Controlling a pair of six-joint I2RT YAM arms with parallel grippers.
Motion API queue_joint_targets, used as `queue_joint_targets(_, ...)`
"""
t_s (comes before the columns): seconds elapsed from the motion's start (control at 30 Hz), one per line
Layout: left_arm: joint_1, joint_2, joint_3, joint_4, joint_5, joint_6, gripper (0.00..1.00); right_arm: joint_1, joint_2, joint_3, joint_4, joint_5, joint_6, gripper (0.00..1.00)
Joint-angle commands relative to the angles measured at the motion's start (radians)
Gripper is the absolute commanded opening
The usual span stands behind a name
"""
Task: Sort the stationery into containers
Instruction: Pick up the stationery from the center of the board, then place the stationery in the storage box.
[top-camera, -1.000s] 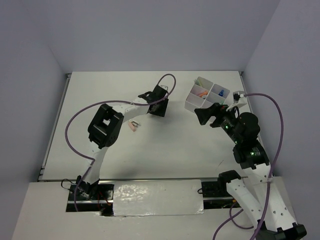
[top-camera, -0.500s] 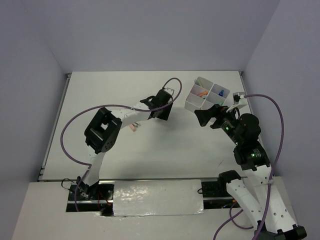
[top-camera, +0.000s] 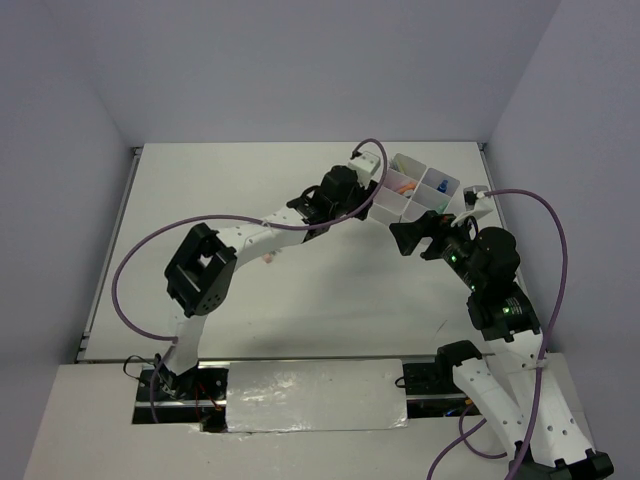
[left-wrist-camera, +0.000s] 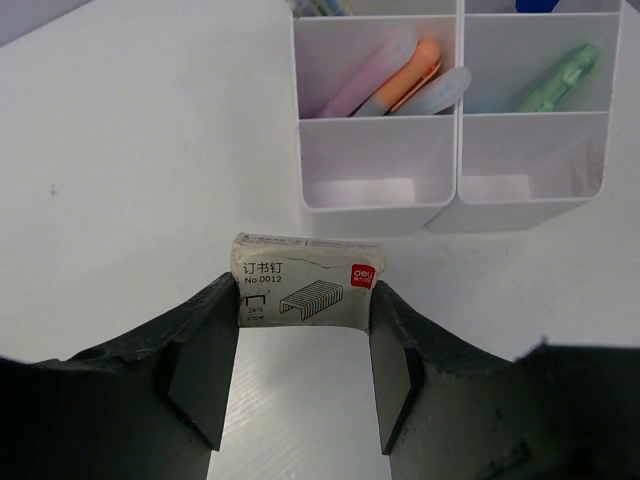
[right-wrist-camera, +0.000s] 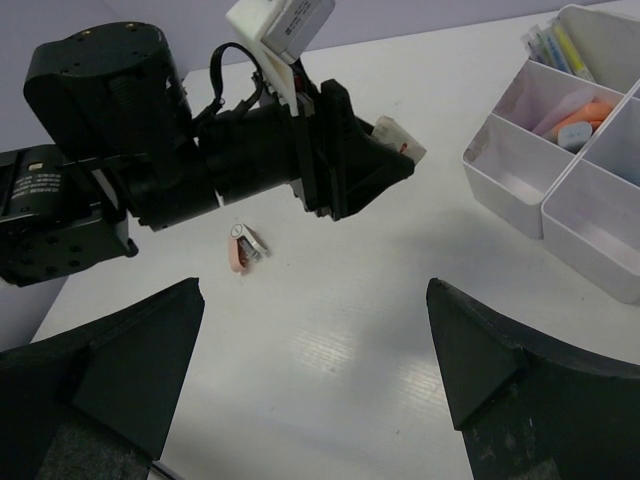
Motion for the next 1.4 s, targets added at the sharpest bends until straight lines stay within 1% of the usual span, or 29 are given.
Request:
queue_joint_targets(0.0,-0.013,0.063,0.082,0.141,0.047,0.044,0.36,0.007,-0.004,0.03,0.01,-0.009,-0.023,1.0)
queue_joint_targets(0.13,-0.033,0.128,0.117,0.196,0.039,0.053,0.39,0.009,0.005,0.026,0.014,-0.013,-0.022,1.0)
queue_joint_targets(0.23,-0.043,0.176,0.17,0.198,0.036,0.057,0.39,0.006,0.016,0.024,0.017,-0.025,-0.022,1.0)
queue_joint_targets(0.37,-0.05,0.213,0.187,0.25,0.044,0.062,0.43,0.007,0.011,0.023,0.01,-0.016,-0.026,1.0)
queue_joint_targets(0.47,-0.054,0.239,0.196,0.298,0.051,0.073,0.44,0.007,0.008,0.0,0.036,-0.05,-0.011,1.0)
queue_joint_targets(0.87,-0.056,0.386,0.369,0.252,-0.001,0.073,0.5,0.006,0.022,-0.026,0.054,-0.048,-0.014,1.0)
queue_joint_targets(1.03,-0.057,0.394,0.366,0.25,-0.031,0.071,0.6,0.006,0.025,-0.028,0.056,-0.047,-0.02,1.0)
queue_joint_targets(1.1,-0.057,0.389,0.368,0.24,-0.045,0.07,0.6,0.007,0.027,-0.028,0.059,-0.047,-0.02,1.0)
queue_joint_targets(1.2,-0.059,0.362,0.323,0.252,-0.056,0.062,0.61,0.007,0.031,-0.031,0.066,-0.048,-0.017,1.0)
queue_joint_targets(1.27,-0.059,0.336,0.297,0.263,-0.062,0.051,0.66,0.006,0.033,-0.031,0.068,-0.05,-0.017,1.0)
queue_joint_targets(1.3,-0.059,0.331,0.291,0.258,-0.058,0.048,0.73,0.009,0.036,-0.033,0.069,-0.048,-0.014,1.0)
queue_joint_targets(1.37,-0.066,0.331,0.299,0.234,-0.079,0.053,0.79,0.007,0.041,-0.031,0.068,-0.051,-0.013,1.0)
